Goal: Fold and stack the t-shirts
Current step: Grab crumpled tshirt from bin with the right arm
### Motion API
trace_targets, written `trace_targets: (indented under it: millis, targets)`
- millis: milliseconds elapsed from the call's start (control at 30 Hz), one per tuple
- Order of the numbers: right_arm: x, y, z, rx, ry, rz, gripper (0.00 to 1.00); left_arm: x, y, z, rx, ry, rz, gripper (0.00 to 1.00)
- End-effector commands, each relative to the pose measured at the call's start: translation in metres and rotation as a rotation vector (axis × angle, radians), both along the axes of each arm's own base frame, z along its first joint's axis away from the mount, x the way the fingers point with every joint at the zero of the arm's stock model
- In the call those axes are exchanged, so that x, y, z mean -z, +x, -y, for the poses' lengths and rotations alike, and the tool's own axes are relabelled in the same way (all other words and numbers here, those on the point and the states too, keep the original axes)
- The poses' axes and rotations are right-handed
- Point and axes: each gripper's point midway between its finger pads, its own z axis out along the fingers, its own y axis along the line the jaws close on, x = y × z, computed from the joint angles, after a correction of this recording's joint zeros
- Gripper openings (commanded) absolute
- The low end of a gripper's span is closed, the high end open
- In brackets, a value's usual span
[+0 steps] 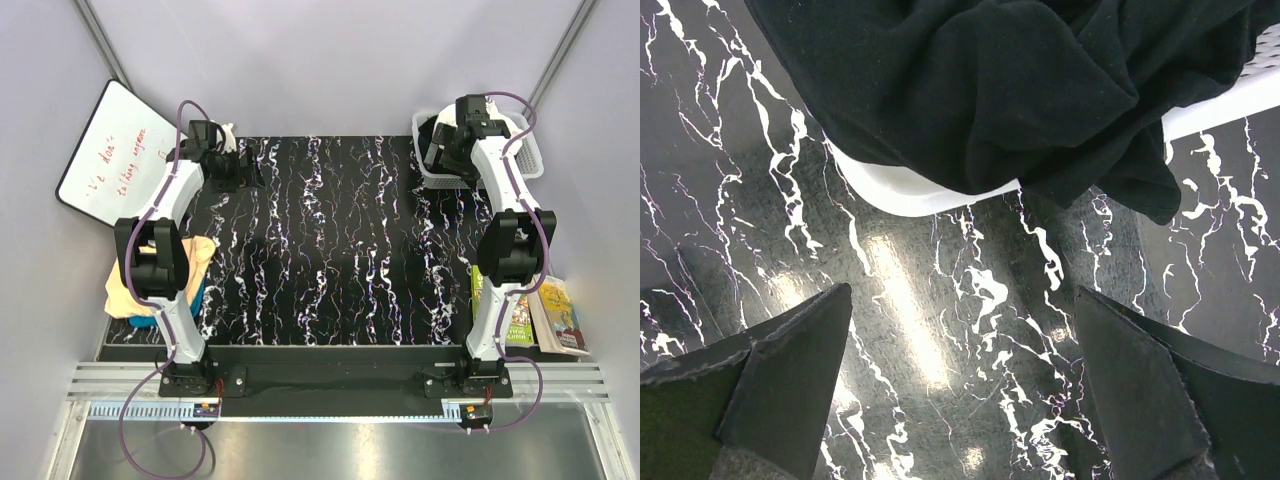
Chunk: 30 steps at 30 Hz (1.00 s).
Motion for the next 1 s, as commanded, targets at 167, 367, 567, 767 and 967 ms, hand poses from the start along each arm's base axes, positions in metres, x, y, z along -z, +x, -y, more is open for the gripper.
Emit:
trace_targets:
  millis: [167,367,567,767,967]
  targets:
    - [-0.051,0.023,0.011,-0.041,-0.086,0.128,1.0,-0.014,0.008,0.0,0.014,0.004,0.055,0.99]
    - [-0.082,0.05,0.039,0.068,-0.19,0.213,1.0,-0.01,0.005,-0.002,0.01,0.012,0.045,0.99]
    - [-0.093,0.065,0.087,0.206,-0.117,0.264,0.98,-0.004,0.002,-0.003,0.004,0.016,0.029,0.99]
    - [-0.066,0.073,0.111,0.25,-0.068,0.231,0.96,0.001,0.002,-0.001,0.004,0.009,0.015,0.99]
    - [-0.03,0.094,0.121,0.255,-0.114,0.21,0.97,0.004,0.001,0.005,0.017,-0.025,0.0,0.99]
